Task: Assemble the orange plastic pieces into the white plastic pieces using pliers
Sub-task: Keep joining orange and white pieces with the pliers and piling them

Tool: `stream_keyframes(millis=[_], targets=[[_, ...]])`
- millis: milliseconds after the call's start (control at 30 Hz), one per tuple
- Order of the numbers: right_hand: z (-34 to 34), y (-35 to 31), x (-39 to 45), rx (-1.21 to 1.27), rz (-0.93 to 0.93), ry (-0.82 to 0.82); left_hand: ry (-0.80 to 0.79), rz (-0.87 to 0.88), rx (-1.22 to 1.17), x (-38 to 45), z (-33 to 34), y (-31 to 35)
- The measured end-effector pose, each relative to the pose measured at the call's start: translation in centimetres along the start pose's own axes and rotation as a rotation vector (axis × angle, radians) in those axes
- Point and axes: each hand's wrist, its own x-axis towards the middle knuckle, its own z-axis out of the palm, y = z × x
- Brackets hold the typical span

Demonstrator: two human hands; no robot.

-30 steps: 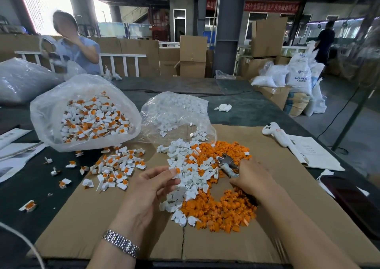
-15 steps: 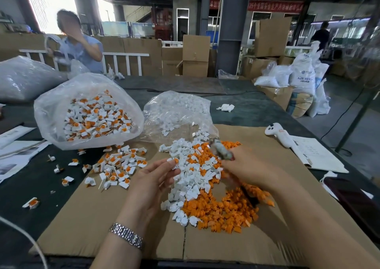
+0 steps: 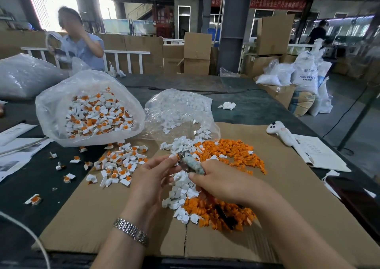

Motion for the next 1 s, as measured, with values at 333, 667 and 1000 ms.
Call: stream_keyframes(millis=[333, 667, 1000], targets=[[4.0, 0.4, 1.1, -0.124, 0.03, 0.338, 0.066, -0.002, 0.039, 0.0, -0.2, -0.3], [0.2, 3.8, 0.9, -0.059, 0.126, 0.243, 0.238, 0.15, 0.371, 0.5, -2.5, 0.8], [-1.0, 10.2, 3.4, -0.563, 0.461, 0.46, 0.056, 0.318, 1.064, 1.4, -4.4, -1.4]])
